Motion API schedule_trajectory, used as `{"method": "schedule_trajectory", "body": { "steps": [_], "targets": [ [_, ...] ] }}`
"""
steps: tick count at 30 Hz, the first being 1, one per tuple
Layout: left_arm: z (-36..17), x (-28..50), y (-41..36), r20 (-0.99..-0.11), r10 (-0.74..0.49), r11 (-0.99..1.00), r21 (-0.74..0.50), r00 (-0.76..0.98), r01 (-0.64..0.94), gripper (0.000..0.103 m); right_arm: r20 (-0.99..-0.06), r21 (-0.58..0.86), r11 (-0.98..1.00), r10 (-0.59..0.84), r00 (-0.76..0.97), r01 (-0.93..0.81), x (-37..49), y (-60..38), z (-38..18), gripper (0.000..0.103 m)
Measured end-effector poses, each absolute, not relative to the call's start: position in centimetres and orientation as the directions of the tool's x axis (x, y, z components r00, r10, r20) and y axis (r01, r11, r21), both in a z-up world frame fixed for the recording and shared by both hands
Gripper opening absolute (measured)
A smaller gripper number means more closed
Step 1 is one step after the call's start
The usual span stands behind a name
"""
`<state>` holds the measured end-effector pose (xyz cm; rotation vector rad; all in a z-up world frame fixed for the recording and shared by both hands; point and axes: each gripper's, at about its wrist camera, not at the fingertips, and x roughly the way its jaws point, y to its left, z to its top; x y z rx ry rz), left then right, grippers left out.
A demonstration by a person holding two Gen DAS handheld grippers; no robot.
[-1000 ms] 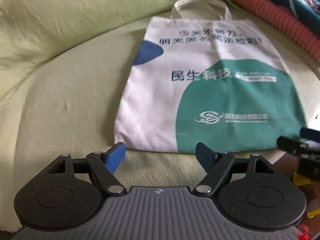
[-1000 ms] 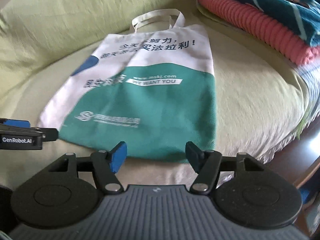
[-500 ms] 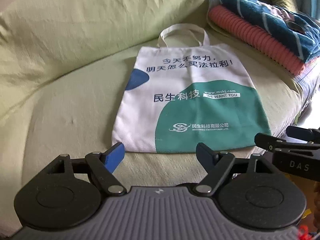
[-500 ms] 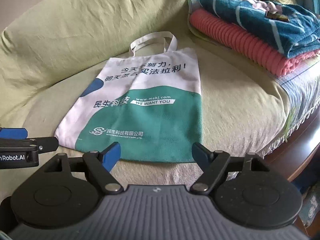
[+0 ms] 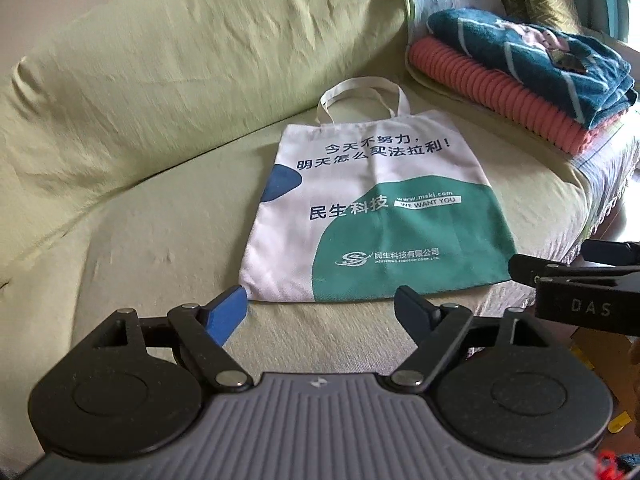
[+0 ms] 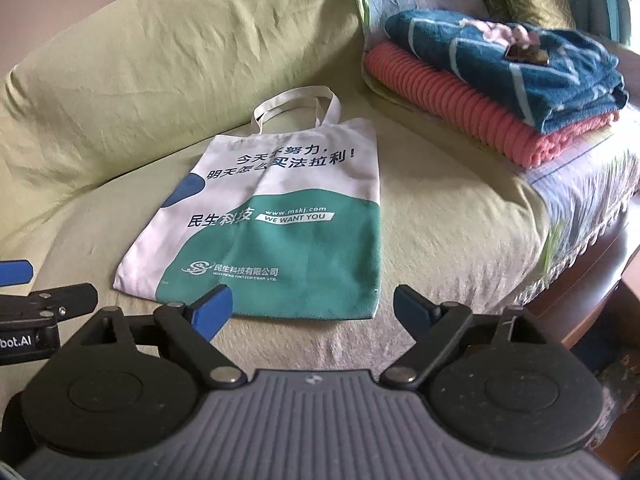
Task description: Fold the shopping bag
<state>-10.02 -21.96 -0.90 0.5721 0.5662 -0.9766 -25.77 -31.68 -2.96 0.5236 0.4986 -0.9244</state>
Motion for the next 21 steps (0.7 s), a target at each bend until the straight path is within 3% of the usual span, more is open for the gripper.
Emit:
{"method": "schedule_trajectory", "body": {
  "steps": [9, 21],
  "targets": [
    [-1.3, -8.9, -21.6, -0.673, -0.599, 0.459, 0.157, 0.435, 0.875, 0.084, -0.613, 0.184, 0.492, -0.619, 0.491, 0.851, -25.5, -31.9, -3.1, 0.091],
    [-5.6, -4.9, -22.5, -0.725, -0.568, 0.461, 0.111, 0.389, 0.88, 0.084, -0.694, 0.201, 0.5, -0.535, 0.483, 0.842, -24.0, -34.1, -7.5, 0.091]
  ]
}}
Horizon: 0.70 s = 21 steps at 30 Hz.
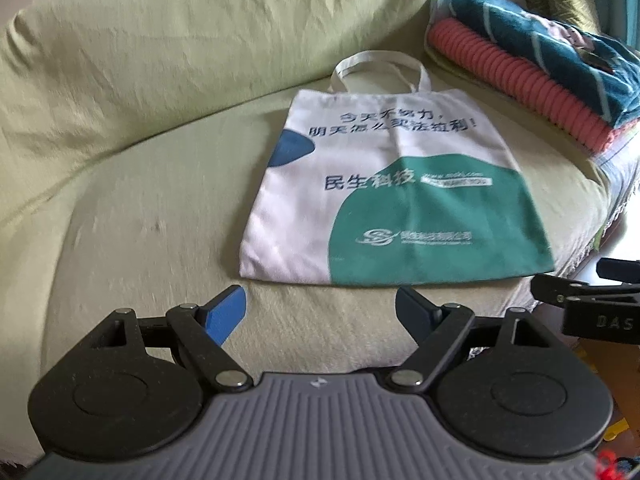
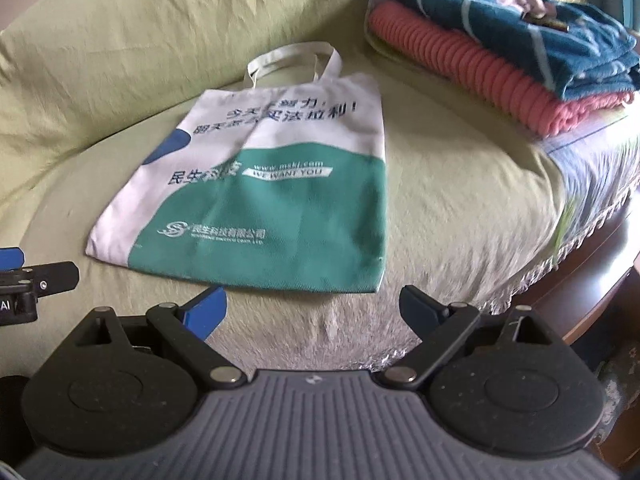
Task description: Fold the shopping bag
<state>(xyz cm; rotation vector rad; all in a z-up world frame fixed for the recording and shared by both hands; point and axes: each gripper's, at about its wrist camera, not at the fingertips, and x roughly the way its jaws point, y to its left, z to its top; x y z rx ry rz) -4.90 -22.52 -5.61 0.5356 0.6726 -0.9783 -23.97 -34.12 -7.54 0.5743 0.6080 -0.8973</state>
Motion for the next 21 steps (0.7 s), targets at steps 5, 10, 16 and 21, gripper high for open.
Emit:
{"method": "schedule_trajectory", "body": {
  "steps": [5, 10, 16, 21],
  "targets": [
    [-7.6, -3.0, -22.8, -0.75, -0.551, 0.47, 0.083, 0.366, 0.879, 0.084, -0.696, 0.213, 0.496, -0.528, 0.487, 0.842, -24.2, -34.5, -8.6, 0.091],
    [-9.1, 0.5, -23.0, -0.783, -0.559, 0.547, -0.103, 0.271, 0.831, 0.083, -0.721, 0.211, 0.48, -0.512, 0.467, 0.851, -24.4, -34.7, -9.6, 0.091],
    [-11.1, 5.1, -21.7, -0.693, -0.709, 0.606, -0.506, 0.128, 0.614, 0.082, -0.708, 0.225, 0.496, -0.508, 0.491, 0.838, -23.8, -35.3, -9.6, 0.092],
    [-14.8, 8.0, -19.9, -0.578, -0.812, 0.569, -0.756, 0.077, 0.324, 0.079, -0.698, 0.21, 0.523, -0.511, 0.501, 0.826, -22.9, -35.2, -9.4, 0.092]
  ]
}}
